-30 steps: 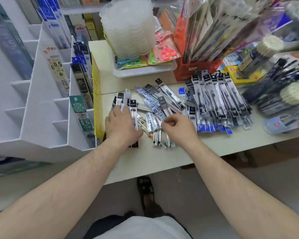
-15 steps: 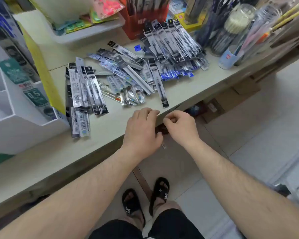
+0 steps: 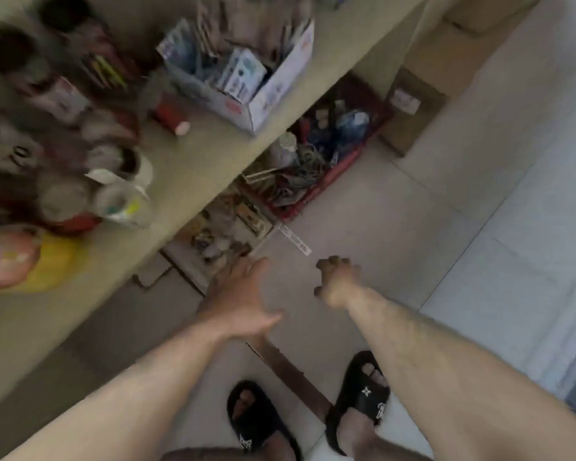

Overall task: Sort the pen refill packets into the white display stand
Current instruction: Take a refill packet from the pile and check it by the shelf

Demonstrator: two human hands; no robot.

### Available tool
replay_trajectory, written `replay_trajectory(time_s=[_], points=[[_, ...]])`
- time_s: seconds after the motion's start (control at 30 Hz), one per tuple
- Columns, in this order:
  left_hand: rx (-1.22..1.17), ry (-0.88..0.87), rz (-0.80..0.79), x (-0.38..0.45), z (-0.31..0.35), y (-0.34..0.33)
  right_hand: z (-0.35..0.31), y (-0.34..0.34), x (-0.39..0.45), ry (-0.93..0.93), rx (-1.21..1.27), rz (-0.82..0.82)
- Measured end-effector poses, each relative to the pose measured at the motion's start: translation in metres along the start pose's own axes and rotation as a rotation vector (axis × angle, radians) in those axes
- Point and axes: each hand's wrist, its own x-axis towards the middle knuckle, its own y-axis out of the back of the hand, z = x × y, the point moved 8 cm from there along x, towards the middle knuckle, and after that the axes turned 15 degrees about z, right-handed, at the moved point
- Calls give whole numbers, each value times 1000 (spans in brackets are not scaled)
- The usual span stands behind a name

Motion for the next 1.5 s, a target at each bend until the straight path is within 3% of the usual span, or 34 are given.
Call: replay_trajectory(time_s=[0.33,0.6,0.8,0.97,1.17,1.37,1.5], points=[[-13,20,97,144,-40,-154,23,-188,158,35,-39,40],[-36,36,68,185,-73,-209,11,-243,239,13,-25,-4],[-15,32,60,196,-78,-213,3,-249,236,51,-69,179],[8,13,41,182,-64,-196,24,-219,211,-49,-1,189],[-66,26,-10,136,-23,-155,70,-149,133,-298,501,156],[-495,323,76,59,30,-75,53,-27,5,-367,1210,153],[-817,330,174,4,74,-2,23,73,-92,-178,1331,83]])
